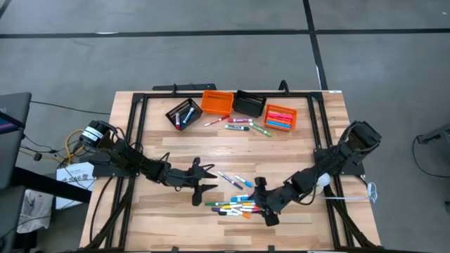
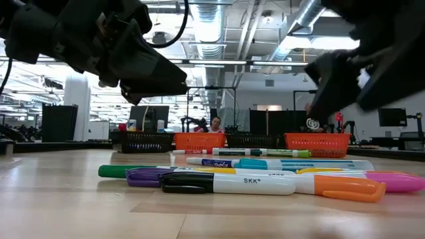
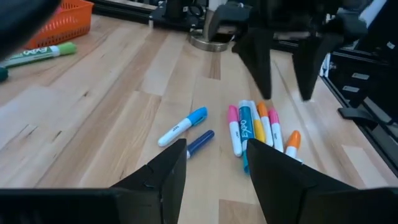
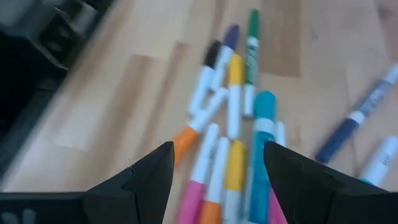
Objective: Pick & Place Markers
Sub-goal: Put the large light blue marker into the left black bin
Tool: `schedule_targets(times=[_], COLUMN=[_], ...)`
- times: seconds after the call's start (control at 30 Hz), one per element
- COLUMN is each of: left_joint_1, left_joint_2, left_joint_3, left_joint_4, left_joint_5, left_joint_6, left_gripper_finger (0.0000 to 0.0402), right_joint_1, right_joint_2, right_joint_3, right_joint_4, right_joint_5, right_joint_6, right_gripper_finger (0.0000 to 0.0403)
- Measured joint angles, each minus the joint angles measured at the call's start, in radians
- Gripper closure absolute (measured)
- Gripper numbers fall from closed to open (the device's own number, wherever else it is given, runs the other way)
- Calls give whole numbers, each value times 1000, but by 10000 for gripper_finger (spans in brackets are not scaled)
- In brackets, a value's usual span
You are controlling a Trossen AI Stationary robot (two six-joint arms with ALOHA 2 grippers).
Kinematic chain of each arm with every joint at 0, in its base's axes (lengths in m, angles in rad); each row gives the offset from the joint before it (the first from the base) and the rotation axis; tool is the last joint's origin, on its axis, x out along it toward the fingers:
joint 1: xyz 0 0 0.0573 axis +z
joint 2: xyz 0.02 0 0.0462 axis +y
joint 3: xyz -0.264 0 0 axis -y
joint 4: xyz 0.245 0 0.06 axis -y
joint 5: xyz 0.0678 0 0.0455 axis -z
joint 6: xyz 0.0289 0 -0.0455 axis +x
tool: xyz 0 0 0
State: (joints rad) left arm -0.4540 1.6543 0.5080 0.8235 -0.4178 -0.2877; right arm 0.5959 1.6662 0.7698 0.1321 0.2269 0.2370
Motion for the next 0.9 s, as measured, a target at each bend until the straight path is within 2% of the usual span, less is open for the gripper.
schedule_targets(times=[0.17, 0.47, 0.9], left_joint_1=[-12, -18, -18], left_joint_2=[0, 0, 0], left_joint_3=[0, 0, 1], left_joint_4=[1, 1, 1], left_joint_5=[0, 0, 0], left_joint_6=[-7, -9, -9], left_gripper_finger=[234, 234, 234], right_joint_1=[-24, -53, -46], right_joint_2=[33, 41, 43], right_joint_3=[0, 0, 0], right_joint_4=[-23, -102, -129], right_joint_5=[62, 61, 34], right_joint_6=[14, 84, 79], right_gripper_finger=[163, 166, 257])
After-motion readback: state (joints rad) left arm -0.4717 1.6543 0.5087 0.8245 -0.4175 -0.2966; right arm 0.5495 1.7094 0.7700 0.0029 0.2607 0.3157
